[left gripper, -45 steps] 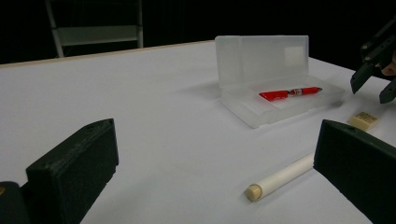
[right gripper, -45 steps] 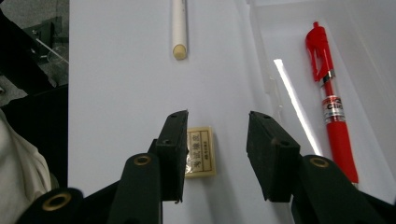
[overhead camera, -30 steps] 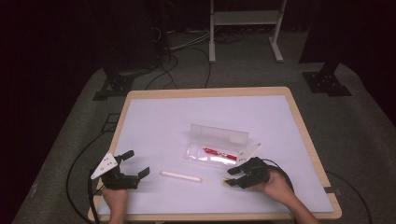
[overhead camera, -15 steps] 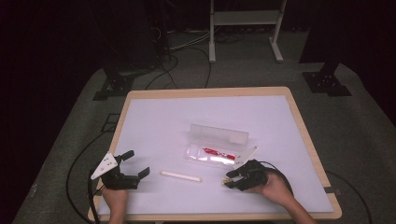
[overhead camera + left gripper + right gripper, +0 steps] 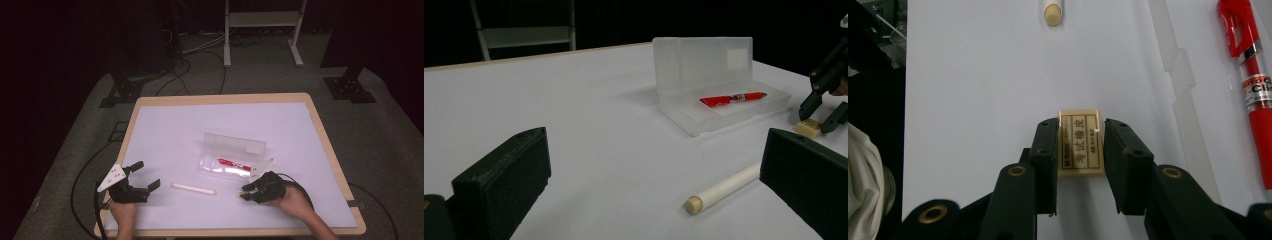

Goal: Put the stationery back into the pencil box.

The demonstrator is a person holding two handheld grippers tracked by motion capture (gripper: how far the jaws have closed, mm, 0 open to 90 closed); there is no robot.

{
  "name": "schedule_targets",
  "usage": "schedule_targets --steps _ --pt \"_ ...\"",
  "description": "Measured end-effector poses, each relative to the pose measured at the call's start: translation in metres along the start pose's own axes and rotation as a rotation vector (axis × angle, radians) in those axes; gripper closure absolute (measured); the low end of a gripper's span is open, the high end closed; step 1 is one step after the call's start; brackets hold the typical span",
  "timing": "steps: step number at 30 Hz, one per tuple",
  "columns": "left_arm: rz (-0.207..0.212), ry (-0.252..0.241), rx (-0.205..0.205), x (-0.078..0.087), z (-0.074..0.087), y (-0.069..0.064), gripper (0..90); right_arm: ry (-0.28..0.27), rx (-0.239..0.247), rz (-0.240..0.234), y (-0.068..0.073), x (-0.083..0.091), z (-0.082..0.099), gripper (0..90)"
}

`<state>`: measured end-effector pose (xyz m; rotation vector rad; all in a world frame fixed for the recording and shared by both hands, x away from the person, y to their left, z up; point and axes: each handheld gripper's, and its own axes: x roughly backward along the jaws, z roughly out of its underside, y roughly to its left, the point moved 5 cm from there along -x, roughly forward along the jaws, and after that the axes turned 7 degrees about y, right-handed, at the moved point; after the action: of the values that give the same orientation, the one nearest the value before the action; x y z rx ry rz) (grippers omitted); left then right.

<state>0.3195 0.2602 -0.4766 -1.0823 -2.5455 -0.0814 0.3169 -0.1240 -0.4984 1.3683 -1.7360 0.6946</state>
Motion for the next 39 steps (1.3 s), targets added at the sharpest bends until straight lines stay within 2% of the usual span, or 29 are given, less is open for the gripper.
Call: schedule_targets --steps 10,13,16,20,21,33,39 --pt "0.000 -0.001 -0.001 0.000 0.000 0.000 0.0 -0.013 0.001 0.001 0.001 0.005 -0.002 67.5" --pt "0.000 0.001 0.000 0.000 0.000 0.000 0.0 -0.020 -0.013 -0.002 0.001 0.008 -0.005 67.6" --pt "0.000 0.001 0.000 0.000 0.000 0.000 0.0 -0.023 -0.001 0.003 -0.002 0.010 -0.008 67.6" --pt "0.000 0.000 0.000 0.000 0.000 0.000 0.0 -0.034 0.011 0.005 -0.005 0.015 -0.018 67.6" --pt "0.000 0.000 0.000 0.000 0.000 0.000 0.0 -0.037 -0.001 0.003 -0.005 0.016 -0.020 67.6" --pt "-0.001 -0.003 0.004 0.000 0.000 0.000 0.0 -0.053 -0.001 0.005 -0.019 0.023 -0.041 67.6" --pt "-0.001 -0.003 0.006 0.000 0.000 0.000 0.0 -0.040 -0.002 0.009 -0.023 0.022 -0.051 67.6"
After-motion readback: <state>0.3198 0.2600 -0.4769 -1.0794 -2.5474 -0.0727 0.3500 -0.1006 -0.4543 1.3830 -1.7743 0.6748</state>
